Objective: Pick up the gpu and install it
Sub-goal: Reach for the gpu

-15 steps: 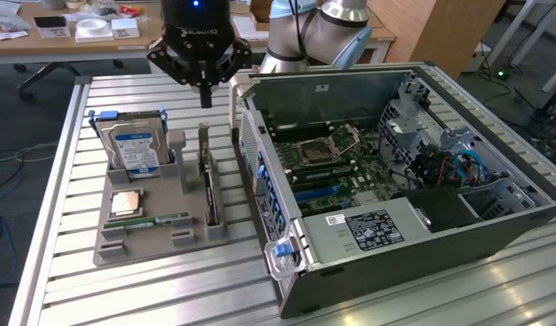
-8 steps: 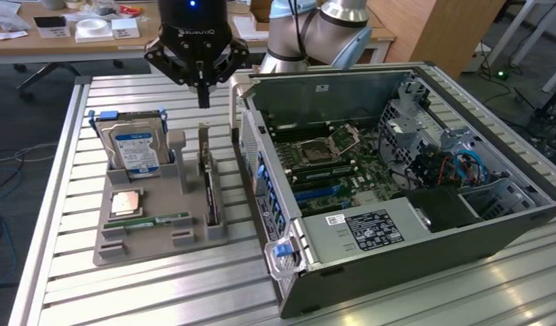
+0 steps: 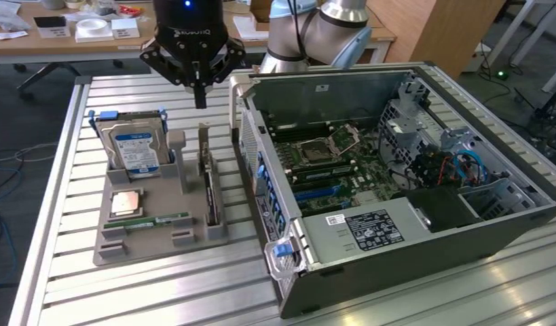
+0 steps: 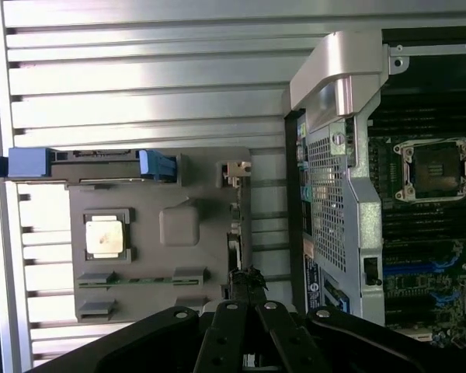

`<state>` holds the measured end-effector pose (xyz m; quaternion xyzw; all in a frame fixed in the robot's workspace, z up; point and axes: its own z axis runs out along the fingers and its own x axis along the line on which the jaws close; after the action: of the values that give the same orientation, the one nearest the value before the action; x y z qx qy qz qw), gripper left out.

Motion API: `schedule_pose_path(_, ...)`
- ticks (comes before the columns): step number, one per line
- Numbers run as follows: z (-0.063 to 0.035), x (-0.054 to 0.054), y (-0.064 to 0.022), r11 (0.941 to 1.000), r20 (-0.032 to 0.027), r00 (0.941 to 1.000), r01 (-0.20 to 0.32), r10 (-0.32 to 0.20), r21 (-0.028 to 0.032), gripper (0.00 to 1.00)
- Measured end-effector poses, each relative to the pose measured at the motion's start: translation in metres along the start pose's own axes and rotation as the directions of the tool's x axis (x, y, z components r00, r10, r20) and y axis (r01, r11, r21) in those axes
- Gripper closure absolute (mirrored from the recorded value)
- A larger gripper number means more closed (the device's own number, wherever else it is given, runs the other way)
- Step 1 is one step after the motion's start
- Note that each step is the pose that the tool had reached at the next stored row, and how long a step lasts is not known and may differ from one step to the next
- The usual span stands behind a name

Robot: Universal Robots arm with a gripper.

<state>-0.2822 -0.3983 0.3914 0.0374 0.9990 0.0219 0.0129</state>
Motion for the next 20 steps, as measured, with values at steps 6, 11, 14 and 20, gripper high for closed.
schedule_pose_path(6, -0.0001, 0.0038, -0.0003, 1.0000, 0.0000, 1.0000, 0.000, 0.000, 0.0000, 0.89)
schedule_pose_path(11, 0.0001, 0.0072, -0.0006, 1.0000, 0.0001, 1.0000, 0.000, 0.000, -0.0001, 0.89)
schedule_pose_path(14, 0.0000, 0.0072, -0.0006, 1.0000, 0.0000, 1.0000, 0.000, 0.000, 0.0000, 0.89)
schedule_pose_path(20, -0.0001, 0.0071, -0.0029, 1.0000, -0.0001, 1.0000, 0.000, 0.000, 0.0001, 0.89)
